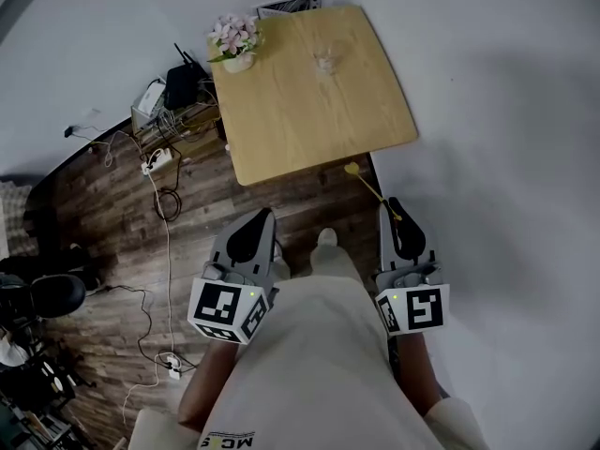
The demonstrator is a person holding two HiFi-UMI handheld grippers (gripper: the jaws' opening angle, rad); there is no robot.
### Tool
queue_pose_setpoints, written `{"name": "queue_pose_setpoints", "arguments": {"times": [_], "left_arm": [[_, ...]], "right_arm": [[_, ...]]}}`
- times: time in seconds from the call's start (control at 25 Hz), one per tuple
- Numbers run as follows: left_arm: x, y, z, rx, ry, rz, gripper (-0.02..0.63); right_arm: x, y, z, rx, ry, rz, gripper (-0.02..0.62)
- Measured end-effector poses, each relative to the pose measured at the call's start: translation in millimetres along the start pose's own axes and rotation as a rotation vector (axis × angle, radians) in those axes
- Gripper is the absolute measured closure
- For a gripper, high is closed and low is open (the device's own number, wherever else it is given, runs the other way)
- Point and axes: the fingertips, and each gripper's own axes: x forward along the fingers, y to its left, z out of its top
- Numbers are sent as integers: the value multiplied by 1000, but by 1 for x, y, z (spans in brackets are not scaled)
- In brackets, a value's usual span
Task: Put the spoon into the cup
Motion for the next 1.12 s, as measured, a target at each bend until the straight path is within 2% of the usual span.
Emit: {"name": "queue_pose_setpoints", "arguments": {"times": [0.2, 0.44, 0.68, 0.88, 1.12], "left_arm": [[9, -12, 1, 6, 13, 29, 595], [14, -23, -4, 0, 9, 112, 595], [24, -8, 0, -38, 6, 176, 595], [48, 12, 13, -55, 3, 175, 595], [88, 44, 24, -67, 5, 113, 595]], "right_arm": [[1, -19, -4, 15, -10, 19, 541], [7, -46, 1, 19, -31, 74, 541], [33, -58, 5, -9, -28, 112, 541], [65, -70, 6, -5, -9, 112, 541], [101, -73, 12, -29, 11, 73, 541]]}}
